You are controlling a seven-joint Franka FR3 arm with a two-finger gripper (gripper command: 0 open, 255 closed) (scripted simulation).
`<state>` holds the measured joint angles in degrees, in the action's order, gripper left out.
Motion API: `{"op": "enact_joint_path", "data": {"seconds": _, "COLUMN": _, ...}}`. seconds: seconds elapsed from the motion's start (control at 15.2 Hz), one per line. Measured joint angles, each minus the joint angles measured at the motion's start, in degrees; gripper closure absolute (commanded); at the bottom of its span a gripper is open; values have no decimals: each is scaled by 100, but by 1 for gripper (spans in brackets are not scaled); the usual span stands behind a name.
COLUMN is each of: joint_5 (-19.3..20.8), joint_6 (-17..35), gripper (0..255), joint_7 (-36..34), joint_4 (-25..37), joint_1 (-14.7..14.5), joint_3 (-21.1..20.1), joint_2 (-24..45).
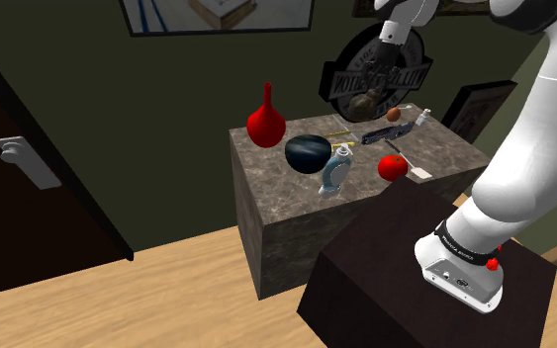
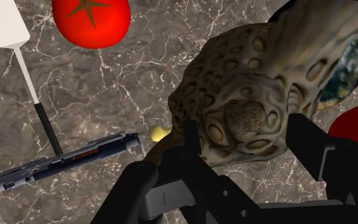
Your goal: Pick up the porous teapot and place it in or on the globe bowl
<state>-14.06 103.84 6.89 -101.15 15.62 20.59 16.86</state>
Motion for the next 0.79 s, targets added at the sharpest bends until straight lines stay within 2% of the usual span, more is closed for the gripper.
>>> {"op": "enact_joint_path", "data": {"seconds": 0.13, "joint_5": 21, "joint_6": -71, "gripper": 255, "joint_7": -135, "joint_4": 6, "joint_1": -81, "joint_3": -34, "joint_2": -92}}
{"op": "enact_joint_path", "data": {"seconds": 0.59, "joint_5": 89, "joint_6": 30, "gripper": 255, "joint_7": -1036, "joint_4": -486, "joint_1": -672, "joint_3": -351, "joint_2": -680}}
{"op": "enact_joint_path", "data": {"seconds": 0.79, "joint_5": 78, "joint_6": -36, "gripper": 255, "joint_7": -1444, "joint_4": -457, "joint_1": -900, "joint_3": -513, "joint_2": -800}}
